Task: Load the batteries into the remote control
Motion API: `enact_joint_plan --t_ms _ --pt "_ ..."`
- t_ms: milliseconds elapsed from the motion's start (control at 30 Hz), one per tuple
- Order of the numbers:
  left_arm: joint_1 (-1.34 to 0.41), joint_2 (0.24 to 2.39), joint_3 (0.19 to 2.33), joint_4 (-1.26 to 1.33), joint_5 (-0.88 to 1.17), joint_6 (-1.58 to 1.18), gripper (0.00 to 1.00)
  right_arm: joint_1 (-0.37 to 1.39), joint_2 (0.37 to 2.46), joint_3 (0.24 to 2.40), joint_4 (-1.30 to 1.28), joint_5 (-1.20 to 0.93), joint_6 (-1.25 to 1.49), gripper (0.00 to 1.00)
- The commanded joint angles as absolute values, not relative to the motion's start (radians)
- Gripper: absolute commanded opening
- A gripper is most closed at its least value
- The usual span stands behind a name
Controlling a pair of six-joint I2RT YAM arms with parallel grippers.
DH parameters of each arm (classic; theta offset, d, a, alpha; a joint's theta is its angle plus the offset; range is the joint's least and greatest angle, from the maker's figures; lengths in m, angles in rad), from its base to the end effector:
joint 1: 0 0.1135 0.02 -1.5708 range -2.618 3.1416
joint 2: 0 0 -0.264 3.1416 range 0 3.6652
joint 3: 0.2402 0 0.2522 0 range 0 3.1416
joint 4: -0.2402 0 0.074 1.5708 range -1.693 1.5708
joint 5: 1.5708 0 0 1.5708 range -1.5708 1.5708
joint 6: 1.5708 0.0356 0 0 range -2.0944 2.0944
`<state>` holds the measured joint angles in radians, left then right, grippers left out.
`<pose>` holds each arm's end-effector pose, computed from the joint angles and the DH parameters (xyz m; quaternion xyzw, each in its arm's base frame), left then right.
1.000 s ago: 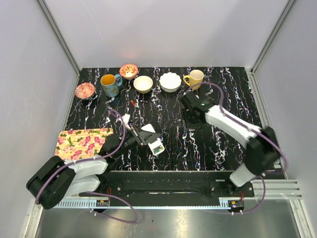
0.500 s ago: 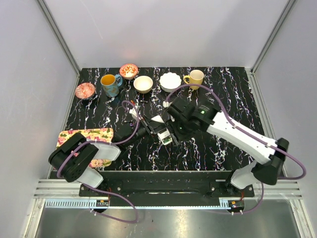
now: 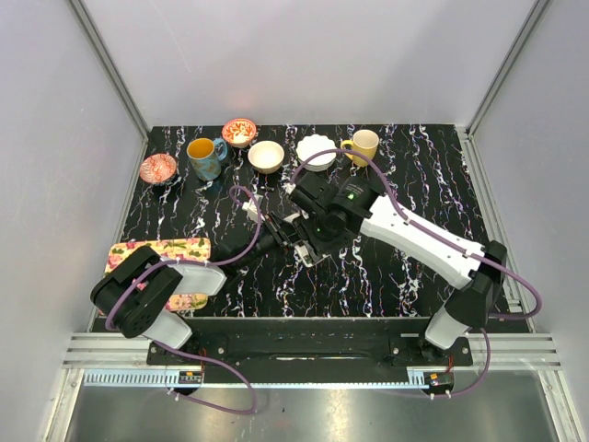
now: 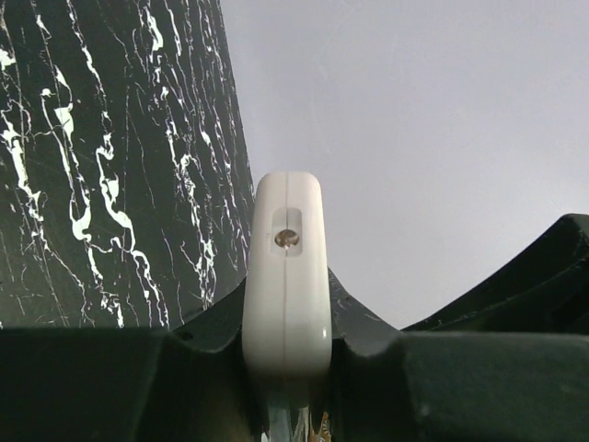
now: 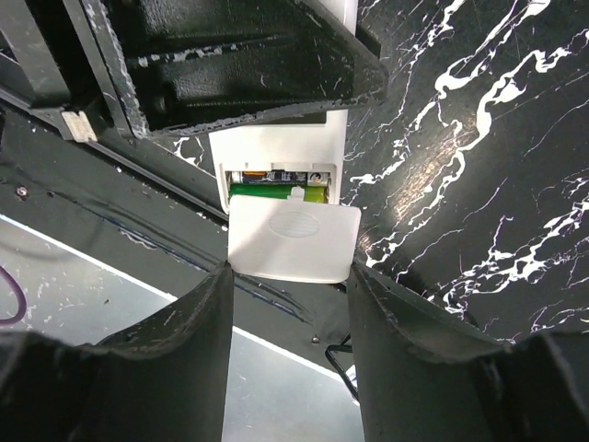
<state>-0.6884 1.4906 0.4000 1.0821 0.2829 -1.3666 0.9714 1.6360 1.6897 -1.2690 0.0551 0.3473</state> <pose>0.2048 -0.1814 0.1862 -0.1402 0.6960 -0.6484 0.2747 0.1803 0.2604 0.3473 -0.2974 0.9379 0.0868 0.1563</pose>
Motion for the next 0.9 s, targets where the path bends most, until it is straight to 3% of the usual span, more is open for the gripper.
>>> enact_joint_plan --t_ms 0,867 --pt "-0.693 1.473 0.44 1.094 0.252 -1.356 0.0 0.985 1.667 1.733 -1.284 0.074 0.324 0.0" --pt "-0.699 1.459 0.434 1.127 0.258 -1.37 0.0 0.996 1.713 1.733 -1.262 0.035 0.311 0.0"
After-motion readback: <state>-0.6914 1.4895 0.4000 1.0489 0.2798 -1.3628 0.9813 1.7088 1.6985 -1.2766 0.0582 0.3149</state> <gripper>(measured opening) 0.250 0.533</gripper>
